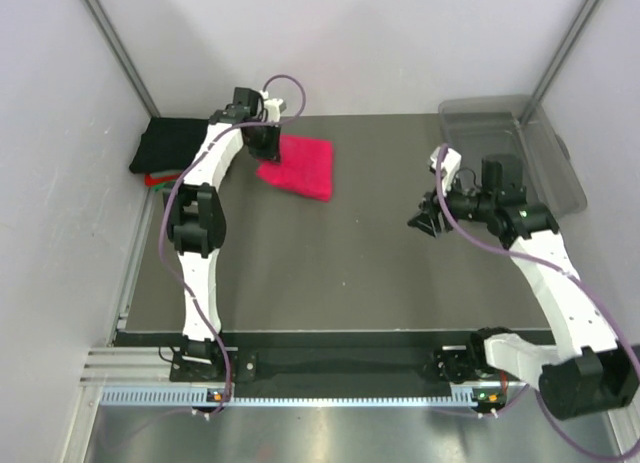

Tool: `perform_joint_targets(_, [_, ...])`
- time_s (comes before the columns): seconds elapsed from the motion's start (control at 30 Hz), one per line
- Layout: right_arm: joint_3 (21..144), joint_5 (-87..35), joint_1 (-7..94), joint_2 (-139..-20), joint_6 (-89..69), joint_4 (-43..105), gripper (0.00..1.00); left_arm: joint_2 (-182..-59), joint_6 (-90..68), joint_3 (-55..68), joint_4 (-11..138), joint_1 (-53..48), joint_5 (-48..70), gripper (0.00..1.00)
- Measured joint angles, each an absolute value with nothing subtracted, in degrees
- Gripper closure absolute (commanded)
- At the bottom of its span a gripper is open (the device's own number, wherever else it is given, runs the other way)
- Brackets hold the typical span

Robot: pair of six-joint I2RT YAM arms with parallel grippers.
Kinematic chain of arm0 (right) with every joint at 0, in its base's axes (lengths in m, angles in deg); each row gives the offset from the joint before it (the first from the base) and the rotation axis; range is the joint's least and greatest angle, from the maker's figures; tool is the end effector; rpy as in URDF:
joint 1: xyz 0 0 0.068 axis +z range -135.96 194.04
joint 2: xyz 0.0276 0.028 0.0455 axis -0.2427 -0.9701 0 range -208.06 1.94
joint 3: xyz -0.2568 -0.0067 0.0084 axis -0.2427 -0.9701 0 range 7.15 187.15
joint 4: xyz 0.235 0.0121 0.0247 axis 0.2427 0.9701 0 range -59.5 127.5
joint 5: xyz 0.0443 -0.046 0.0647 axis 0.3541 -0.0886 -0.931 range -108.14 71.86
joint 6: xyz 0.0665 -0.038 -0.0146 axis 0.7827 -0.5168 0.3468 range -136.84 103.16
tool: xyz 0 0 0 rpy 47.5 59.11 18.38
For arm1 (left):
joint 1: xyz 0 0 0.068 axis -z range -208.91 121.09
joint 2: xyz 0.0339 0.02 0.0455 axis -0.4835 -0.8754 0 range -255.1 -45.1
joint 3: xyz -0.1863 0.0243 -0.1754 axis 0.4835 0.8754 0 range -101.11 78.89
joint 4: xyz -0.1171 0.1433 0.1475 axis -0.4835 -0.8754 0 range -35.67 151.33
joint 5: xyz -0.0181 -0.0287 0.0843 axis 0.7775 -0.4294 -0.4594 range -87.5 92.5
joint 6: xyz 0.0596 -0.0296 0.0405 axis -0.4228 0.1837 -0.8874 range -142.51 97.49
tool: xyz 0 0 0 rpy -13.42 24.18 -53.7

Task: Fold and stack the t-shirts
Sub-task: Fold the tshirt

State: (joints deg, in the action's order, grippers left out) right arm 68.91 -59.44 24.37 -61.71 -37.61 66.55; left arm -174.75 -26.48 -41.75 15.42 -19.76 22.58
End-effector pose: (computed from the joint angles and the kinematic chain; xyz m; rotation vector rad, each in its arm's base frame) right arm 0.2165 0.0841 0.3118 -0.9310 1.9109 0.6916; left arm 0.4718 -0.0991 0.2175 0.4257 2.4739 -0.4790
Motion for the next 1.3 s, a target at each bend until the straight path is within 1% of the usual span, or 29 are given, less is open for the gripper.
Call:
perform_joint_targets(0.17, [62.48, -57.39, 24.37, -51.86, -38.49, 68.76, 0.42, -174.72, -34.92, -49.05, 7.29, -21.1, 10.49, 1.0])
perform_joint_targets(0.27, [59.71, -56.73, 24.28, -47.59, -38.68, 69.13, 0.41, -174.7, -38.81, -52.84, 5.22, -21.12, 3.19, 1.0])
perform_joint_targets(0.4, [57.15, -56.86, 23.17, -45.21, -38.7, 68.96, 0.4, -174.48, -43.75, -54.45, 4.82, -21.01, -6.14, 1.0])
perform_joint_targets(0.5, [54.9, -57.37, 21.7, -44.23, -38.46, 68.63, 0.39, -174.48, -46.57, -54.45, 4.76, -20.99, -10.89, 1.0])
perform_joint_targets(0.7, [53.61, -58.61, 20.11, -43.24, -38.07, 68.24, 0.39, -173.67, -50.11, -54.43, 5.52, -21.01, -17.05, 1.0])
perform_joint_targets(0.87, [53.52, -59.62, 19.32, -42.68, -37.68, 67.38, 0.38, -170.57, -53.47, -53.1, 8.58, -21.01, -21.49, 1.0])
perform_joint_targets(1.13, [51.66, -61.19, 16.63, -41.08, -36.93, 66.27, 0.37, -165.96, -56.31, -52.84, 14.33, -21.34, -26.36, 1.0])
perform_joint_targets(1.3, [51.38, -62.02, 15.63, -40.21, -36.48, 65.68, 0.36, -165.26, -57.38, -52.75, 16.47, -22.28, -28.9, 1.0])
